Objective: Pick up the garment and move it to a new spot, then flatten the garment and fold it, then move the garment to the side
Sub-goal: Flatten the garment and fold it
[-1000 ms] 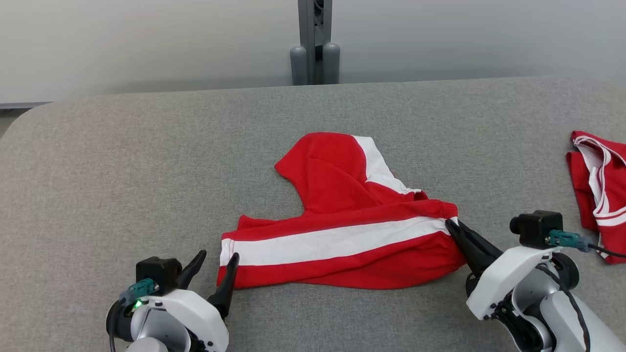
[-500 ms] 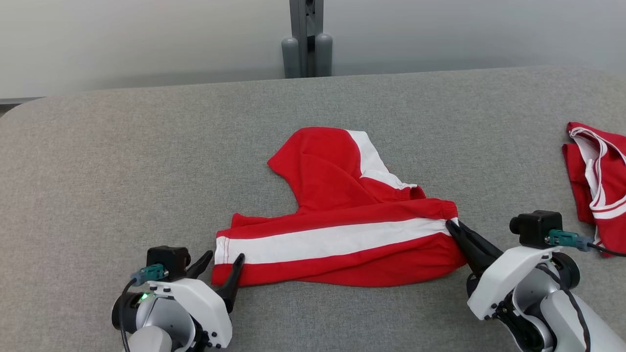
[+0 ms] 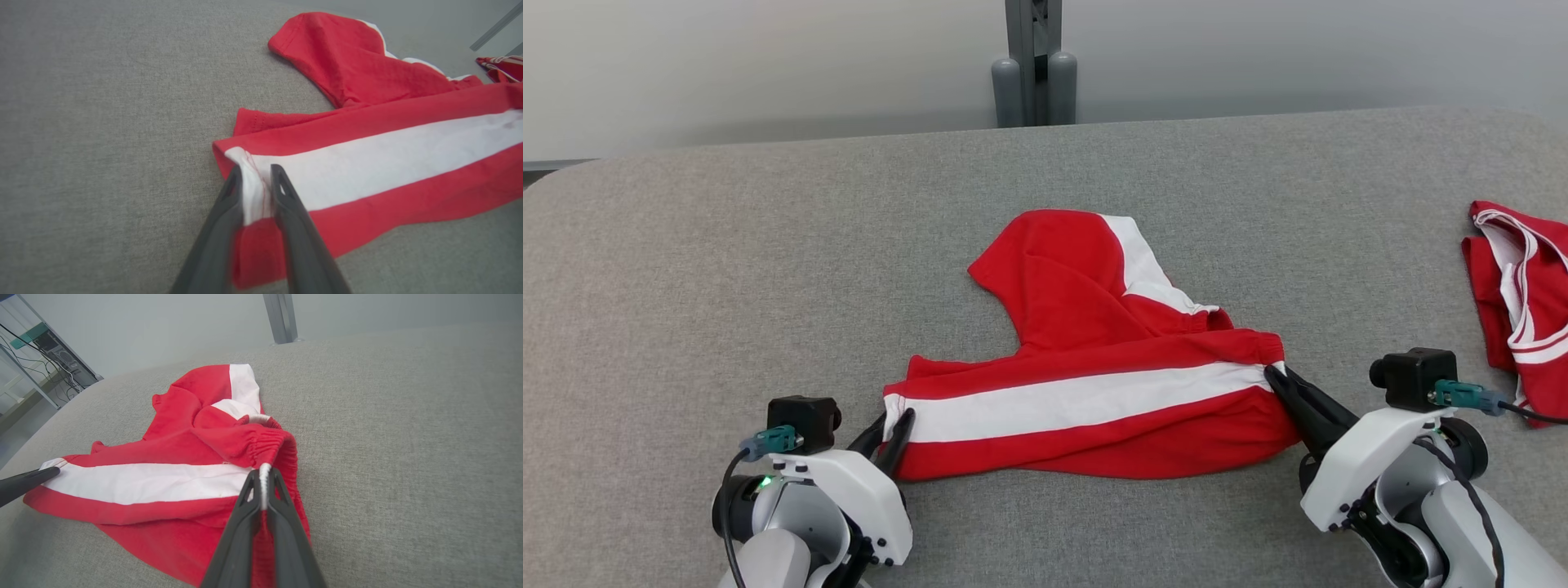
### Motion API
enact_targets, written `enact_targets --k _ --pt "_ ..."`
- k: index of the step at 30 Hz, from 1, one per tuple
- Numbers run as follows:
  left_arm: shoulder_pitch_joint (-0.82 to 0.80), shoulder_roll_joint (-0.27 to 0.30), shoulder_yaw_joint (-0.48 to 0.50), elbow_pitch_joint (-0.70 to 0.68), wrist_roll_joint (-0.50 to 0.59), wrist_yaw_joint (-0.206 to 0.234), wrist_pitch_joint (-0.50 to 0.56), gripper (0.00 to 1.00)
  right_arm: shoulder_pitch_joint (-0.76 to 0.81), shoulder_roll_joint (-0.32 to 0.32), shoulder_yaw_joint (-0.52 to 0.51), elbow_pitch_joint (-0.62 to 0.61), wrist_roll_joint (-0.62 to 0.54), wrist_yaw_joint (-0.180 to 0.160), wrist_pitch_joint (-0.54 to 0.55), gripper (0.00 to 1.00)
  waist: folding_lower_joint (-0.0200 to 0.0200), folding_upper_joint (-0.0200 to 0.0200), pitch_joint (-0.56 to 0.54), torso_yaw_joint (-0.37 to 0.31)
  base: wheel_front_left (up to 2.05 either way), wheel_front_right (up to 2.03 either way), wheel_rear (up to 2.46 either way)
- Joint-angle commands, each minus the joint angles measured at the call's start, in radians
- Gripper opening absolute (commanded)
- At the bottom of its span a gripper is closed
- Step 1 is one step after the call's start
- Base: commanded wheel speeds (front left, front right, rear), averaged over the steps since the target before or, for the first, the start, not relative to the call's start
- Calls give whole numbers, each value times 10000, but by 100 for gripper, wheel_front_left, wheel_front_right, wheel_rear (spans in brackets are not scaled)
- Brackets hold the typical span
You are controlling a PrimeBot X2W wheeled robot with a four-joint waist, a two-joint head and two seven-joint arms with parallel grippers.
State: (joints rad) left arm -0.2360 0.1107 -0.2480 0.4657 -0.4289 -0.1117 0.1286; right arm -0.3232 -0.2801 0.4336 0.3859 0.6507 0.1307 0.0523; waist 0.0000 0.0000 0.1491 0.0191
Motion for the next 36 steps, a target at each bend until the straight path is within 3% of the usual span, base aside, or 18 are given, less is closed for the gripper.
enact_targets --k 1,11,21,28,36 --pt "-222 32 13 15 -50 20 -14 0 -102 -4 22 36 31 3 -6 0 0 0 -6 -10 0 0 0" --pt "-203 132 45 -179 -205 9 -323 0 -149 -90 84 65 26 3 -239 0 0 0 -247 -39 0 0 0" --pt "-392 275 361 -1582 -400 196 -555 0 -993 -421 69 -646 -317 3 -750 0 0 0 -960 -178 0 0 0" --pt "-902 169 789 -2997 -695 581 -620 0 -2055 -501 -236 -1165 -102 3 -363 0 0 0 -1238 -302 0 0 0" --pt "-2425 69 1049 -3728 -756 929 -544 0 -3858 -637 -294 -1344 -158 3 333 0 0 0 -496 -383 0 0 0"
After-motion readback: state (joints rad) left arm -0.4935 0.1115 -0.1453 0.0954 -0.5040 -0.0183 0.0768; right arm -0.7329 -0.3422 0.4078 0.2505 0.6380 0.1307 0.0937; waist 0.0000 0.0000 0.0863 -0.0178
